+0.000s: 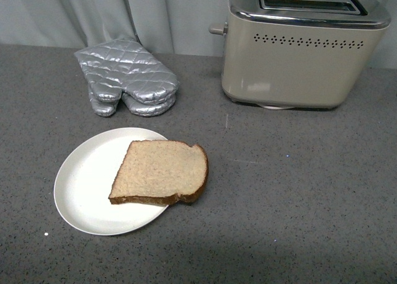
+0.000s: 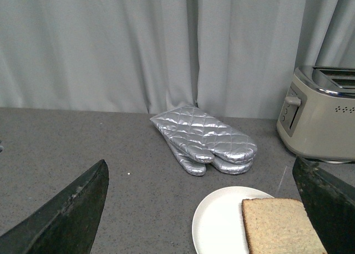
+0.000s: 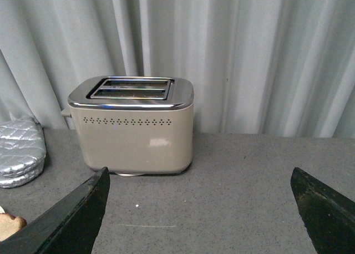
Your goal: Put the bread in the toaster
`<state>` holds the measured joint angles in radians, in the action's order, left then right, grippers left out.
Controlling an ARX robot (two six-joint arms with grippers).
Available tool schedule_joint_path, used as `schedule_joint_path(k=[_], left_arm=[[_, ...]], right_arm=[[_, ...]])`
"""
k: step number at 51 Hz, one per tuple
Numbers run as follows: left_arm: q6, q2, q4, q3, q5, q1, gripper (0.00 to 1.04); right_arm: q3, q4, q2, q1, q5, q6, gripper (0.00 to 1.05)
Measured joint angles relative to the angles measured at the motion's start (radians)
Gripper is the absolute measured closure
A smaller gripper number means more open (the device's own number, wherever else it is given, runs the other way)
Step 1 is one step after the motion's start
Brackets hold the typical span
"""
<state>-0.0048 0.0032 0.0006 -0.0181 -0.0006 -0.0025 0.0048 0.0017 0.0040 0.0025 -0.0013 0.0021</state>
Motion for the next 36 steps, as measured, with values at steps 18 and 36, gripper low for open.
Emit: schedule_joint_path(k=[18,36], left_arm=[[0.000,0.000,0.000,0.000,0.000,0.000,0.07],[0.000,0.000,0.000,0.000,0.000,0.000,0.07]], right_arm=[[0.000,0.000,0.000,0.000,0.000,0.000,0.10],[0.000,0.000,0.000,0.000,0.000,0.000,0.10]])
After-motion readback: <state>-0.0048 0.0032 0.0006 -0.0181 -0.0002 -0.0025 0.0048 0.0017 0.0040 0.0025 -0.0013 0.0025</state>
